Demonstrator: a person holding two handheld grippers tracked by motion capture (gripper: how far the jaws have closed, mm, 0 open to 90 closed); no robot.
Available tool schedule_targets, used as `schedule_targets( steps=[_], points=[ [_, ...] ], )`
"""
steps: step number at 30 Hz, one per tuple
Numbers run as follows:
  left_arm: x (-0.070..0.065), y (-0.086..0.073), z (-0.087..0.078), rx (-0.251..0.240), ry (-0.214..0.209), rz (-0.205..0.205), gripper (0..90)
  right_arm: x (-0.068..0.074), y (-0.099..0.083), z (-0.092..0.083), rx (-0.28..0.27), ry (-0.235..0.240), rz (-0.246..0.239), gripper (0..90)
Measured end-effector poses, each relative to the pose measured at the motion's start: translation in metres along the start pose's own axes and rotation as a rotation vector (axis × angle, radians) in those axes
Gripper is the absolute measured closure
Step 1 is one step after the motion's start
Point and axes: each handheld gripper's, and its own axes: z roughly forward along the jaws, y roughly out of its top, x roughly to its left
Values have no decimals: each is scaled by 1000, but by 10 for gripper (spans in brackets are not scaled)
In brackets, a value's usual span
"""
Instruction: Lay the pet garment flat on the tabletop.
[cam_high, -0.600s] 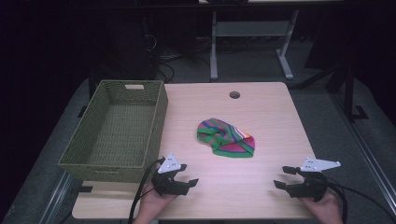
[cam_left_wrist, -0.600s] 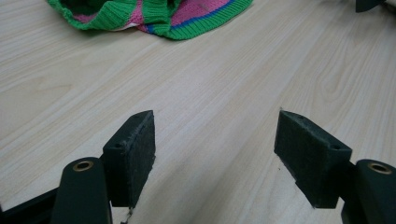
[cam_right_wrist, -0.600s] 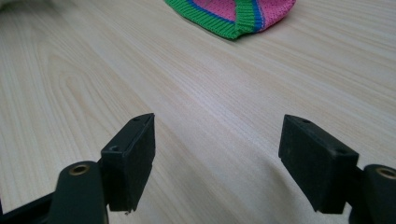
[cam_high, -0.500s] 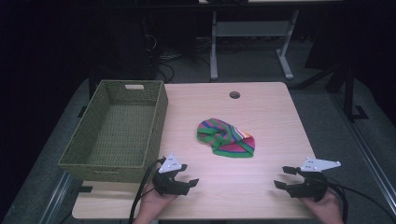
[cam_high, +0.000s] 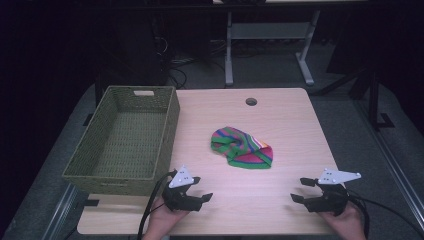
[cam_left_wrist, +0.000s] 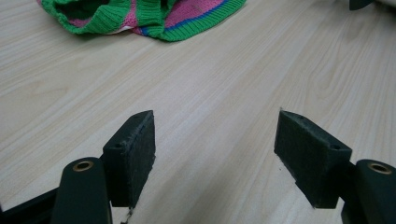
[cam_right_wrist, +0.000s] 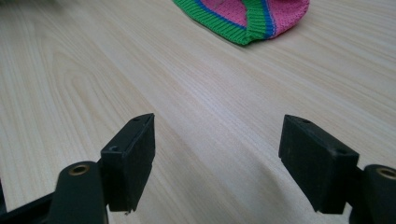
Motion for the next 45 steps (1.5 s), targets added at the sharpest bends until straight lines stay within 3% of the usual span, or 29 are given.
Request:
schedule_targets(
  steps=[13,19,23,30,38,45],
  points=[
    [2,-1,1,5,-2,-8,287,0,18,4,0,-2,-45,265],
    [2,-1,-2,-6,5,-8,287,-1,37,10,9,16,-71,264],
    [2,-1,-2,-6,2,-10,287,-4,45,17,10,44,-63,265],
    [2,0,-3,-11,2,-7,287,-9,60,31,73,111,-60,264],
    [3,-1,-5,-17,5,-11,287,-17,86,46,130,143,-79,264],
    [4,-1,-5,-20,4,-12,287,-21,105,57,146,158,-97,264]
  ],
)
